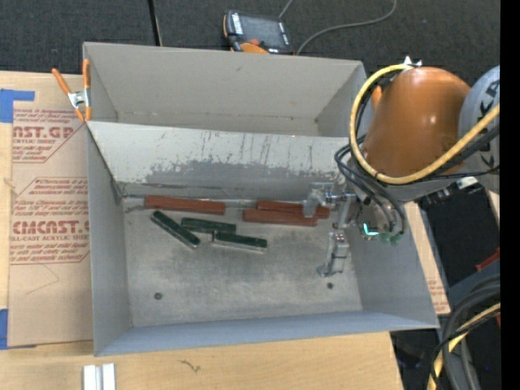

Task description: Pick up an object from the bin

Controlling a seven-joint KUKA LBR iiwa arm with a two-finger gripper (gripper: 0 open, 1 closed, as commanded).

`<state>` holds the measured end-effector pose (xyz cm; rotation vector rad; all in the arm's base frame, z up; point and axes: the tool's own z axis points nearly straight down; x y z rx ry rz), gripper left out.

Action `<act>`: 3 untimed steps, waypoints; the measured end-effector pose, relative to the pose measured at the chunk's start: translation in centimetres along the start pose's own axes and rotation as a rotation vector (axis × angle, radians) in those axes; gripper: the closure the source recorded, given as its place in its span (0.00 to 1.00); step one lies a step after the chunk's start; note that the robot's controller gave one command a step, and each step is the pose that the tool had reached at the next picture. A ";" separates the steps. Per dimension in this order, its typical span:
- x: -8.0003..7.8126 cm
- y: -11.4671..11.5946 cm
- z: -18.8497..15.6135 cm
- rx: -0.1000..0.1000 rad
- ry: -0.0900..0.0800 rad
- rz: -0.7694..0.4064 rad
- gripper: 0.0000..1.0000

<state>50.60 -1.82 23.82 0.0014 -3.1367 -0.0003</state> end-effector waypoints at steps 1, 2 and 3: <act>-6.8 1.2 4.2 -0.001 -0.006 0.166 0.00; -7.8 3.4 8.7 0.000 -0.004 -0.028 0.00; -8.1 7.9 16.1 -0.002 0.000 0.086 0.00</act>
Offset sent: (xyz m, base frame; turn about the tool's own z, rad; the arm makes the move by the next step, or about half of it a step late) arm 0.0668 0.0110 -0.0411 0.1681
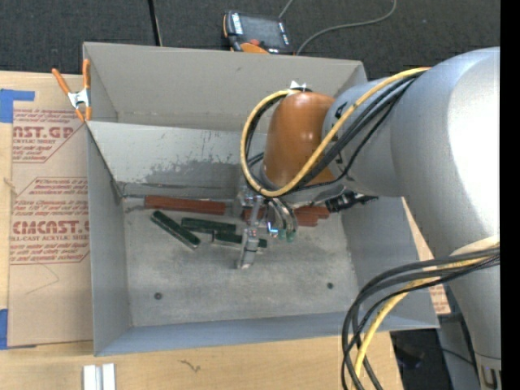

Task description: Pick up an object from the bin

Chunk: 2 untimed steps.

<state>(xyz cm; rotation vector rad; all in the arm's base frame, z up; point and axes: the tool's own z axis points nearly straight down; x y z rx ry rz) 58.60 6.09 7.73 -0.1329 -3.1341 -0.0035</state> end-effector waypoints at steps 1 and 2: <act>-0.2 -0.2 -0.4 0.001 -0.006 0.002 1.00; 0.9 1.0 -16.2 -0.001 -0.016 -0.027 1.00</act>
Offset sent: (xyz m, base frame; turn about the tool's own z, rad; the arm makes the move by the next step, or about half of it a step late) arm 0.0000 0.0000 0.0000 0.0000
